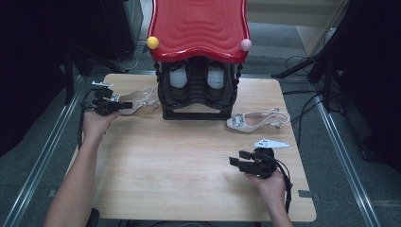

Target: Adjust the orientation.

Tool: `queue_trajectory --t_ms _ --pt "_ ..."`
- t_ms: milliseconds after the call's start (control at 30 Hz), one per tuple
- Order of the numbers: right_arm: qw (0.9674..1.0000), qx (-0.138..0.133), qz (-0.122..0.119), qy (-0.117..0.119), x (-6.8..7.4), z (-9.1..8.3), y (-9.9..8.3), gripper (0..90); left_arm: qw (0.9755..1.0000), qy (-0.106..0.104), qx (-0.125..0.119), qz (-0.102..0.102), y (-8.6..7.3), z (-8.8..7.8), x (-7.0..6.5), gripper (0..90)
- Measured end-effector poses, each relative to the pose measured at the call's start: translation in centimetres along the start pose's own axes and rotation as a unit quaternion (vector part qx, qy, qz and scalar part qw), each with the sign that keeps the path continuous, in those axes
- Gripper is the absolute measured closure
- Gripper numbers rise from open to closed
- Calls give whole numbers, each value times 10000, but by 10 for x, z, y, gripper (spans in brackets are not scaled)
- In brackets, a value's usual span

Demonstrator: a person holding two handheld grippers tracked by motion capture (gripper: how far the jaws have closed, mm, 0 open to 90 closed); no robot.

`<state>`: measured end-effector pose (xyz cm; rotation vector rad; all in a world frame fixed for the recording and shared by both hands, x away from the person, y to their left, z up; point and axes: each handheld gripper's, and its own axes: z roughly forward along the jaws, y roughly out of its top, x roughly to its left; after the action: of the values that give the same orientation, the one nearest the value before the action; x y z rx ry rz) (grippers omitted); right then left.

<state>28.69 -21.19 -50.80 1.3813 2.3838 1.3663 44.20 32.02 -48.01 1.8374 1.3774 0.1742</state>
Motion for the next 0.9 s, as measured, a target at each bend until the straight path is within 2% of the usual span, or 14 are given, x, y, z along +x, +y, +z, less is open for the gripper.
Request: queue_trajectory --t_ms 33,67,100,133,233,367,400,467,533,600,733,900 --pt "10000 8 0 12 0 1 1 425 10000 29 14 89 4 0 -3 900" --pt "10000 17 2 22 1 1 1 425 9999 39 -42 106 8 0 -6 900" --pt "10000 22 -17 41 1 2 2 425 10000 2 5 90 13 1 -9 900" --pt "10000 34 -30 50 1 3 2 425 9999 55 -4 118 17 3 -13 900" --pt "9999 82 -48 67 2 6 3 424 9996 144 123 201 30 11 -21 900" --pt "9998 125 -82 96 3 8 4 422 9992 217 158 299 43 23 -34 900" --pt "9998 141 -92 96 3 9 4 421 9993 174 143 288 44 26 -35 900" --pt "9998 172 -103 98 2 10 4 418 9996 1 234 141 42 33 -34 900" --pt "9997 192 -86 101 2 9 4 417 9989 39 431 156 37 40 -33 900" --pt "9998 174 -87 102 2 8 3 416 9990 13 436 137 32 41 -32 900" --pt "9998 165 -63 95 0 8 4 414 9988 -11 477 142 26 37 -30 900" --pt "9998 166 -93 90 1 10 5 411 9974 18 656 301 22 30 -29 900"
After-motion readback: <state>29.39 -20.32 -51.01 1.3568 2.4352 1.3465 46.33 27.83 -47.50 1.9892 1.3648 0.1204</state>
